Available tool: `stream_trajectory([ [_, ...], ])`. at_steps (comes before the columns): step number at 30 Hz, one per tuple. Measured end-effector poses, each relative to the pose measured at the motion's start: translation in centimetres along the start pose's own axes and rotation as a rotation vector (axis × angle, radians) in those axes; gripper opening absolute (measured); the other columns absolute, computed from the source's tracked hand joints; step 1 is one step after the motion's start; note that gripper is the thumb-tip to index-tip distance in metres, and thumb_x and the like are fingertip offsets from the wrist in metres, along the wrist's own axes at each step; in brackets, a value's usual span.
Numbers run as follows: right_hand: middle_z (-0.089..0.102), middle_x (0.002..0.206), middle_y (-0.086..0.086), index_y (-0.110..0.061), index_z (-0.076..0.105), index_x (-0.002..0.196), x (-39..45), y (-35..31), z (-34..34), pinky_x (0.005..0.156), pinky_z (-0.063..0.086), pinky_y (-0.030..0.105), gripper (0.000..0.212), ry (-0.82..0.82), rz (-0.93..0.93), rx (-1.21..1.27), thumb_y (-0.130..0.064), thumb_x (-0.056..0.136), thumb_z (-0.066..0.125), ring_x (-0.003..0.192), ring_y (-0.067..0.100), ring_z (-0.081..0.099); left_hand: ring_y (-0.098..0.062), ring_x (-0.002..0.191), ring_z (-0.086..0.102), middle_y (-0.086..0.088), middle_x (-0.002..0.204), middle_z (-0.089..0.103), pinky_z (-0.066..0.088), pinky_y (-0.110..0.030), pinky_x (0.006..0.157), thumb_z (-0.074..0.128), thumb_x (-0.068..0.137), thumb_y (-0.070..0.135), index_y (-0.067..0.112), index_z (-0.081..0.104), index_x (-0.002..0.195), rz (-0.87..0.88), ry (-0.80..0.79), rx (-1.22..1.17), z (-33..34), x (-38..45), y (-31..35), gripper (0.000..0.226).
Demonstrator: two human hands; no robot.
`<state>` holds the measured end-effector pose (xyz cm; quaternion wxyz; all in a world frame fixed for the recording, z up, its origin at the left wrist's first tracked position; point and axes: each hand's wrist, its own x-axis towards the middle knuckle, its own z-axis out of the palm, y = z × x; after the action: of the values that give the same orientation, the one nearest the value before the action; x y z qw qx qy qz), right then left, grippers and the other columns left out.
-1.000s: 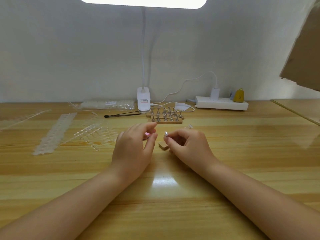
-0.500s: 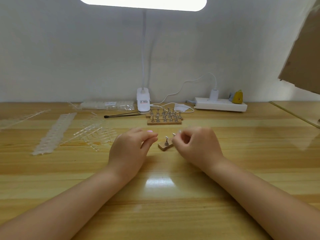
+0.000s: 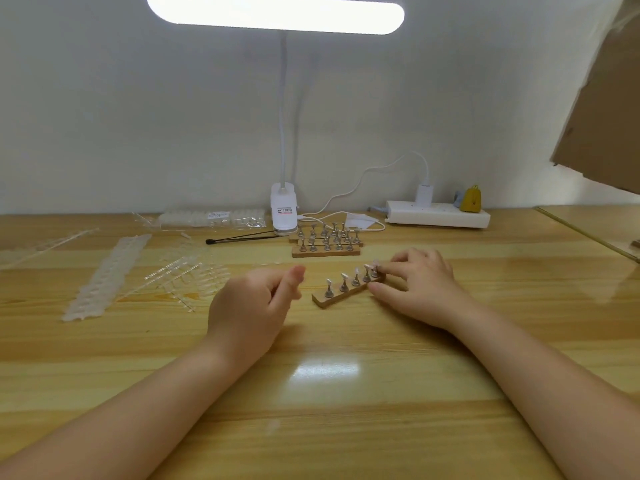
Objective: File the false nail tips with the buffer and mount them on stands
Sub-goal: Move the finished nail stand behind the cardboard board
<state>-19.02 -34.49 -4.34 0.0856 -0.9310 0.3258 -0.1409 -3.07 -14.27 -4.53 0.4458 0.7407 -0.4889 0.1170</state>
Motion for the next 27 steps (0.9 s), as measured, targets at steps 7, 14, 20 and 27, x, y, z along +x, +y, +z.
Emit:
stream_trajectory([
  [7,0.053,0.102,-0.013,-0.037,0.067,0.099,0.0,0.9,-1.3,0.086,0.031,0.027,0.037,0.004,-0.153,0.098,-0.062,0.072,0.068,0.104,0.008,0.038,-0.003,0.085,0.051,0.011,0.115,0.053,0.043,-0.026,0.072,0.051,0.094,0.035,0.027,0.046,0.138,0.026,-0.044,0.087,0.6,0.0,-0.1,0.044],
  [14,0.066,0.060,-0.012,-0.024,0.070,0.077,-0.2,0.7,-2.8,0.055,0.046,0.019,0.032,-0.278,-0.057,0.365,-0.045,0.059,0.087,0.055,-0.002,0.058,-0.003,0.086,0.054,0.005,0.117,0.053,0.046,-0.021,0.079,0.057,0.094,0.025,0.026,0.048,0.137,0.051,-0.033,0.008,0.6,0.6,0.3,0.044],
  [20,0.066,0.064,-0.007,-0.021,0.069,0.073,-0.7,1.2,-5.0,0.058,0.047,0.022,0.025,-0.134,0.015,0.368,-0.036,0.063,0.086,0.055,0.001,0.057,-0.001,0.103,0.048,0.013,0.124,0.028,0.042,-0.005,0.084,0.054,0.091,0.041,0.067,0.016,0.134,0.065,-0.069,-0.222,1.0,1.6,2.4,0.063],
  [27,0.067,0.067,-0.009,-0.024,0.070,0.072,-2.8,10.5,-9.6,0.053,0.041,0.016,0.024,0.242,0.301,0.303,-0.040,0.063,0.086,0.060,0.001,0.060,-0.017,0.112,0.047,0.003,0.136,0.024,0.044,-0.034,0.092,0.056,0.092,0.025,0.050,0.009,0.147,0.073,-0.192,-0.079,6.8,4.3,6.5,0.077],
])
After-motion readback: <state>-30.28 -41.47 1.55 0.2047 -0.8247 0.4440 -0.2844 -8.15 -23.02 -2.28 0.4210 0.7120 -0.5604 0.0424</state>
